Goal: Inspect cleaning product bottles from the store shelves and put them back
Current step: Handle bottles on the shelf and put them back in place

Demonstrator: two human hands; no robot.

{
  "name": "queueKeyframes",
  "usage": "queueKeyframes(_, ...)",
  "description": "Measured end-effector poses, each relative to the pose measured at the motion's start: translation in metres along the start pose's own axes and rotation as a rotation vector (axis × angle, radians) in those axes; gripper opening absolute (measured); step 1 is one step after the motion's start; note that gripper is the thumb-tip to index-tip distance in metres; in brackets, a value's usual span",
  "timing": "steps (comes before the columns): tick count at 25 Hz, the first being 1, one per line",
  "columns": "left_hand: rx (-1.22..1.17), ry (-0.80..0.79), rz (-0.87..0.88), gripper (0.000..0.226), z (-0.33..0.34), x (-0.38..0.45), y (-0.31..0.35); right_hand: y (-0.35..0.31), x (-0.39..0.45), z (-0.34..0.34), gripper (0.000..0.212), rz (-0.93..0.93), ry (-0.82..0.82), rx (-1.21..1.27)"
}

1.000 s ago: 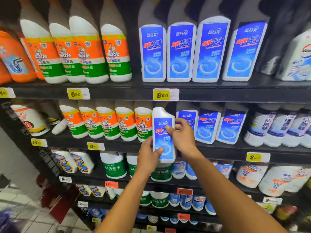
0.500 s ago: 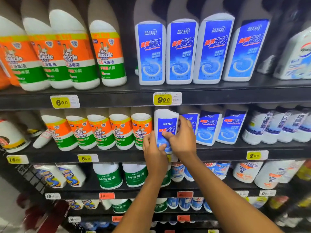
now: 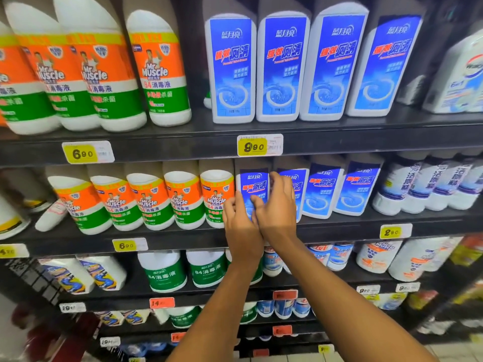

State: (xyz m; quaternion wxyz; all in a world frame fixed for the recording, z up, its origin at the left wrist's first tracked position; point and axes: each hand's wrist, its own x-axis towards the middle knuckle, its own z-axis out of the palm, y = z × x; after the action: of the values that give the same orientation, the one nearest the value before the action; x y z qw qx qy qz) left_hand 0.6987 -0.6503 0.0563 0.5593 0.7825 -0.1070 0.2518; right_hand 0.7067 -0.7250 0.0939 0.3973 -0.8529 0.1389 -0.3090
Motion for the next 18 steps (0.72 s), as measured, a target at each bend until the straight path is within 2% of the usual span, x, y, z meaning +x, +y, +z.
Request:
queueKeyframes(2, -0.018, -0.039, -0.031, 0.047, -0.001, 0.0, 0.0, 0.005, -0.003, 0.003, 0.063, -0.012, -0.019, -0.002)
queueKeyframes(7, 0.11, -0.063, -0.078, 0.047, 0.0, -0.009, -0.014, 0.026, -0.026, 0.011, 0.051, -0.025, 0.0, 0.11)
queueKeyframes(10, 0.168, -0.123, -0.15, 0.051, -0.001, -0.009, -0.019, 0.038, -0.032, 0.012, 0.037, -0.011, 0.023, 0.02)
queueKeyframes(12, 0.188, -0.145, -0.154, 0.049, -0.002, -0.008, -0.019, 0.042, -0.029, 0.01, 0.037, 0.016, 0.001, -0.087)
queueKeyframes(14, 0.207, -0.15, -0.122, 0.045, -0.005, -0.007, -0.018, 0.045, -0.027, 0.008, 0.041, 0.022, 0.006, -0.2)
queueKeyframes(18, 0.206, -0.132, -0.013, 0.041, -0.015, 0.0, -0.006, 0.053, -0.026, 0.005, 0.035, -0.012, -0.017, -0.266)
